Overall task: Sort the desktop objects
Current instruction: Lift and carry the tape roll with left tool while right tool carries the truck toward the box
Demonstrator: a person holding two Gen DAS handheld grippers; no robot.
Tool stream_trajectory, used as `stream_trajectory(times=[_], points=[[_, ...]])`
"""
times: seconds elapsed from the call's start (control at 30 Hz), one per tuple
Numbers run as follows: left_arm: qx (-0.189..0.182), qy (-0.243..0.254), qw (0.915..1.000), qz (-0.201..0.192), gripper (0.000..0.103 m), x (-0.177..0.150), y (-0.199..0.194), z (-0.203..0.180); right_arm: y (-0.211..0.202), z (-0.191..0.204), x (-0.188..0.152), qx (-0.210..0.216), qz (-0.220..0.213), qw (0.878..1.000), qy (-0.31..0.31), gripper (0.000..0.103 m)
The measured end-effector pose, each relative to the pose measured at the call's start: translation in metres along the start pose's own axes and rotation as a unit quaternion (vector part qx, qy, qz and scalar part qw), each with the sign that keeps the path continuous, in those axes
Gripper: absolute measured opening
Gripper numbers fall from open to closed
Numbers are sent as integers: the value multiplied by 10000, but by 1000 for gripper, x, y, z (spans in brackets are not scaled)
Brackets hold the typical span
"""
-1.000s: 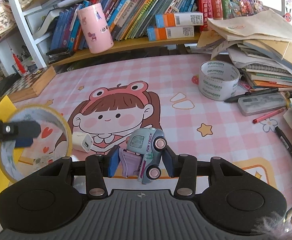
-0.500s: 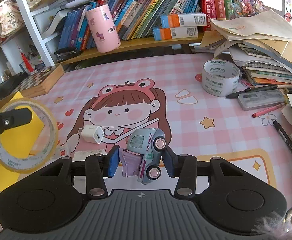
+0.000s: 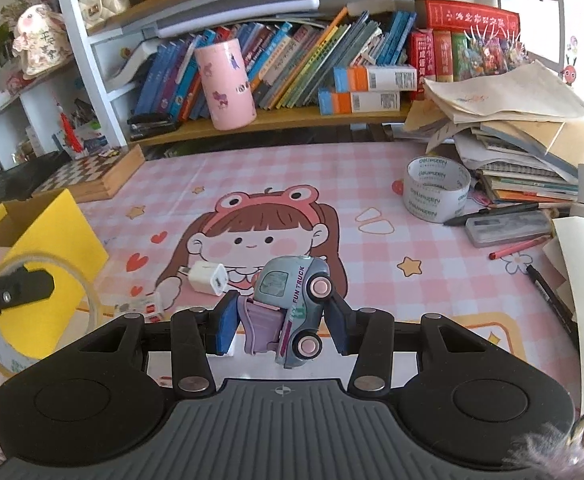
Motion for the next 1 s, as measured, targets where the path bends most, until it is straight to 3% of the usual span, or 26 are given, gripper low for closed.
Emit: stream_trajectory(times=[0.4, 1.0], points=[[-81, 91, 9998, -142, 40, -23, -32, 30, -35, 64, -34, 24, 60, 9992, -396, 42], [-264, 342, 9988, -228, 40, -68, -85, 83, -52, 142, -87, -57, 259, 9992, -286, 42]])
Point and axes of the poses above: each gripper's, at about its wrist camera, not at the fingertips, and y roughly the way its jaws point, z to its left, x to its top, the point moved 3 cm from there along y, roughly the way its jaws point, and after that the axes turned 12 degrees about x, right-handed, at the moved point
